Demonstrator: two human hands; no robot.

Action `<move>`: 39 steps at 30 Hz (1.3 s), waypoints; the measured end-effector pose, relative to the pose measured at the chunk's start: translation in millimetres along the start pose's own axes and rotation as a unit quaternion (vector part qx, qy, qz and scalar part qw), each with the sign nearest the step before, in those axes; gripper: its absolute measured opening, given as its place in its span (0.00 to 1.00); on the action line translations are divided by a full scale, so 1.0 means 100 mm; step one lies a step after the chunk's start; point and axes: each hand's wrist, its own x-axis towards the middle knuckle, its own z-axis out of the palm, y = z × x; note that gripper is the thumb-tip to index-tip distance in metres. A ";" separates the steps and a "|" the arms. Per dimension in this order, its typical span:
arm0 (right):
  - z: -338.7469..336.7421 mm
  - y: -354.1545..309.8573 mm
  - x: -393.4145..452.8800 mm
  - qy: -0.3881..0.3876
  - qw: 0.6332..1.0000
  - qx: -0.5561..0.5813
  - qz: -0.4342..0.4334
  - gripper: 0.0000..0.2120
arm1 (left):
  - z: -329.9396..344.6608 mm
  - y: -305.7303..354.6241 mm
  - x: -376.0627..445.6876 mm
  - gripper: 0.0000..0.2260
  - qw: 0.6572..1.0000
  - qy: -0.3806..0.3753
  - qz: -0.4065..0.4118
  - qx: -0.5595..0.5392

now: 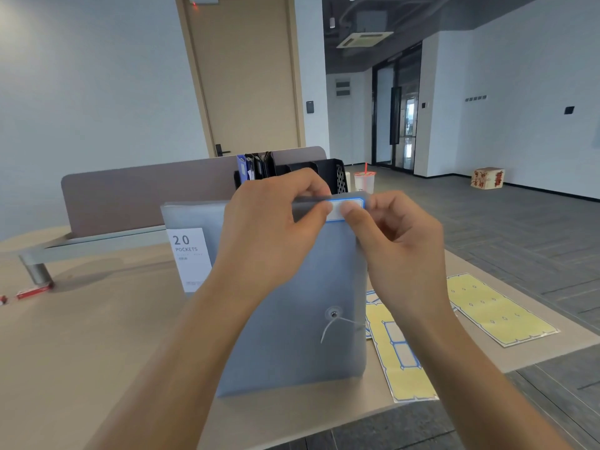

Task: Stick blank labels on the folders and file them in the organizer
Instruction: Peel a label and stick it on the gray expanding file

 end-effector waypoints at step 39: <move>-0.06 -0.05 -0.06 -0.009 0.999 -0.021 0.039 0.02 | -0.01 0.04 -0.07 0.03 0.998 0.042 0.017 0.046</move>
